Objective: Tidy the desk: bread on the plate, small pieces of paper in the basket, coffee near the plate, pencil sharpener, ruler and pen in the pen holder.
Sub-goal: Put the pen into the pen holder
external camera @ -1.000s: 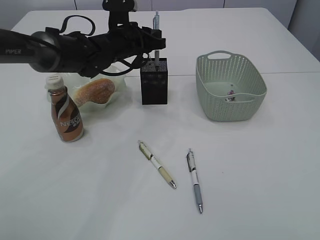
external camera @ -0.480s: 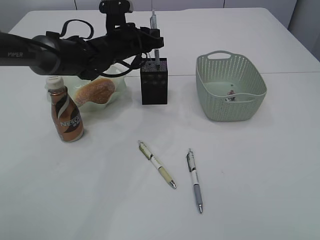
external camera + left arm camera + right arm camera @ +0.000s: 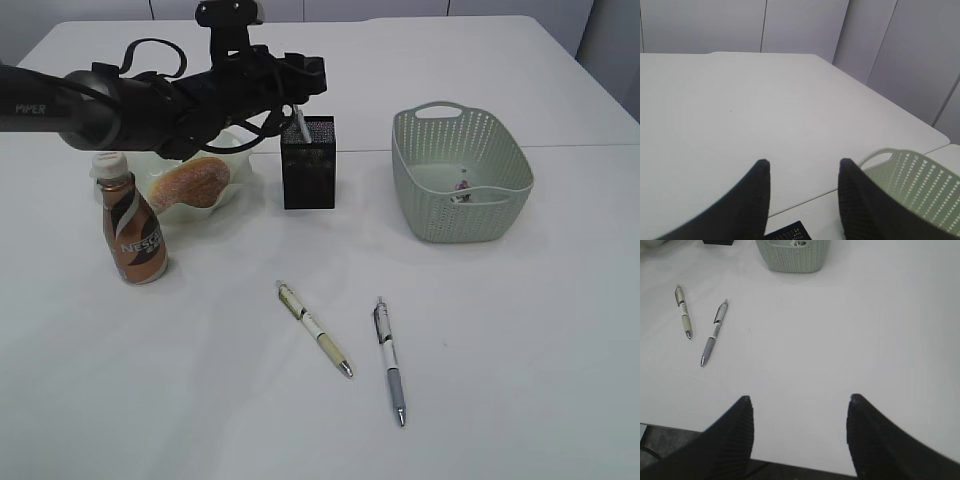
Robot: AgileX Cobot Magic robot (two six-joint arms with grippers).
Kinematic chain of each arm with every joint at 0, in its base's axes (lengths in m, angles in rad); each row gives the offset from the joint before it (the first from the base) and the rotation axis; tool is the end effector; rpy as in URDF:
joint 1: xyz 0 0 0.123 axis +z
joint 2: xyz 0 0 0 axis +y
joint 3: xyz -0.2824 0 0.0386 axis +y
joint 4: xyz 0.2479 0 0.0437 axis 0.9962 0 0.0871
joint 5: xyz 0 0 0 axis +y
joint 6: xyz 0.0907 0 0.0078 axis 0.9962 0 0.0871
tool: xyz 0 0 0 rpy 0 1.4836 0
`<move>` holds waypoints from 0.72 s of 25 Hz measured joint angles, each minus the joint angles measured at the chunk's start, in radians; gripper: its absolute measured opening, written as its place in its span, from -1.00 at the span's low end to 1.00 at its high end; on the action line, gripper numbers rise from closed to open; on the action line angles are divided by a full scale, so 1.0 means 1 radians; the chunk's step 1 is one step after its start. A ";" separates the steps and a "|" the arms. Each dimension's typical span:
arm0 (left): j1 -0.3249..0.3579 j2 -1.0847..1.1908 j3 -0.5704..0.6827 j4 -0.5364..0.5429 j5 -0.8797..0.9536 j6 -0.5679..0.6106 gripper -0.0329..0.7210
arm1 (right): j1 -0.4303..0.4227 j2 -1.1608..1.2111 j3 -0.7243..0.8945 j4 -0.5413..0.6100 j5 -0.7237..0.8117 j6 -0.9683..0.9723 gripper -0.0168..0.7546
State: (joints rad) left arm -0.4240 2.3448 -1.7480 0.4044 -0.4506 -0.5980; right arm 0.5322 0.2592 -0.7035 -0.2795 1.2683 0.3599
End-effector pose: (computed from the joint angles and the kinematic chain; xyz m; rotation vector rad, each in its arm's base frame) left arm 0.4894 -0.2380 0.1865 0.2969 1.6741 -0.6357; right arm 0.0187 -0.0168 0.3203 -0.1554 2.2628 0.1207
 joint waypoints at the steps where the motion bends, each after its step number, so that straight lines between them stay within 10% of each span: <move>1: 0.000 0.000 0.000 0.000 0.005 0.000 -0.04 | 0.000 0.000 0.000 0.000 0.000 0.000 0.25; 18: -0.020 -0.287 0.000 0.035 0.725 0.000 -0.14 | 0.000 0.078 0.000 0.011 0.002 0.048 0.25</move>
State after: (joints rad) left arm -0.4442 2.0581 -1.7480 0.4396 0.2745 -0.5980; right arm 0.5322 0.3367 -0.7035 -0.2689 1.2700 0.4078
